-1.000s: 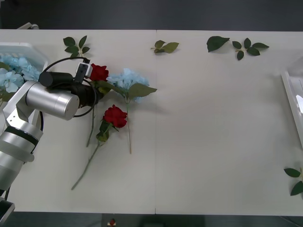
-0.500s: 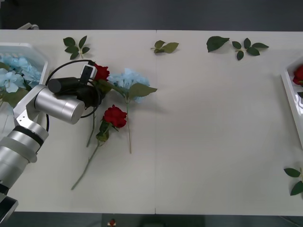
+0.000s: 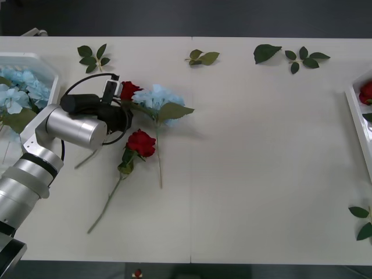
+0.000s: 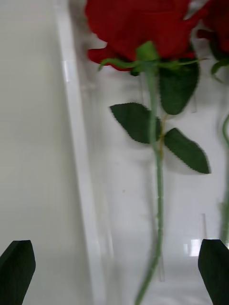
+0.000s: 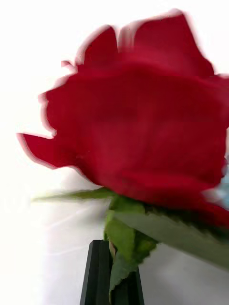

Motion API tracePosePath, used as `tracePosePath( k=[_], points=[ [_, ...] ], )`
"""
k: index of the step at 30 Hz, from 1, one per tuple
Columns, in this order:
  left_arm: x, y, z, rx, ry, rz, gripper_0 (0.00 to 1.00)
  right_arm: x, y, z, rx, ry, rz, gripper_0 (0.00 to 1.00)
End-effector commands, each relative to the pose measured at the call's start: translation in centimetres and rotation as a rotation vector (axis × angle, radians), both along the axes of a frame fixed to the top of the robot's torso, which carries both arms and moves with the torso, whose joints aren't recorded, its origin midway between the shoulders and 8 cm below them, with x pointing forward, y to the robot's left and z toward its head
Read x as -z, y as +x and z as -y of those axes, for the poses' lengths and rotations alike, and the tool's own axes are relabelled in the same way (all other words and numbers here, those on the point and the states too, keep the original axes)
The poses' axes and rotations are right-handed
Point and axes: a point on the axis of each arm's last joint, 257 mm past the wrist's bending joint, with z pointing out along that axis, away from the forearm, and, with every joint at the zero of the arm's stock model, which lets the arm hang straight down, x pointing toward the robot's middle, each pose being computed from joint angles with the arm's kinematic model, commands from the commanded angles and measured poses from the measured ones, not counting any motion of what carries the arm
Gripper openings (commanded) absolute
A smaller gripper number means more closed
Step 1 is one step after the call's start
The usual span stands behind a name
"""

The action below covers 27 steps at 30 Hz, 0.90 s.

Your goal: Put the red flowers into the right box and the blue flowers into the left box

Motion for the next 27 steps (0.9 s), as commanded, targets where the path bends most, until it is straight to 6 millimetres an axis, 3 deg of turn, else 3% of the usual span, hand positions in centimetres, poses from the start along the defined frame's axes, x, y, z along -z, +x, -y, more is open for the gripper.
tracePosePath(
  k=[1, 4, 9, 18, 22, 27],
  points=[
    [-1.8, -0.3, 0.1, 0.009, -0.042, -0.009, 0.0, -4.2, 0.4, -2.6, -0.037, 0.124, 0.035, 1.0],
    [-3.5, -1.5, 0.9, 0.041, -0.058, -0.044, 0.0, -5.3, 0.0, -6.1, -0.097, 0.235, 0.029, 1.0],
    [-7.0, -4.4, -0.5, 0.061, -0.088, -0.079, 0.0, -7.3, -0.9, -12.3, -0.231, 0.375, 0.033, 1.0],
    [-13.3, -9.9, -2.7, 0.09, -0.147, -0.093, 0.0, -10.0, -3.2, -19.0, -0.523, 0.44, 0.124, 1.0],
    [-16.3, -11.8, -0.8, 0.158, -0.259, -0.081, 0.0, -11.4, -4.8, -22.0, -0.681, 0.458, 0.167, 1.0],
    [-19.9, -12.8, 3.8, 0.28, -0.502, -0.051, 0.0, -13.0, -6.2, -25.4, -0.836, 0.509, 0.252, 1.0]
  ],
)
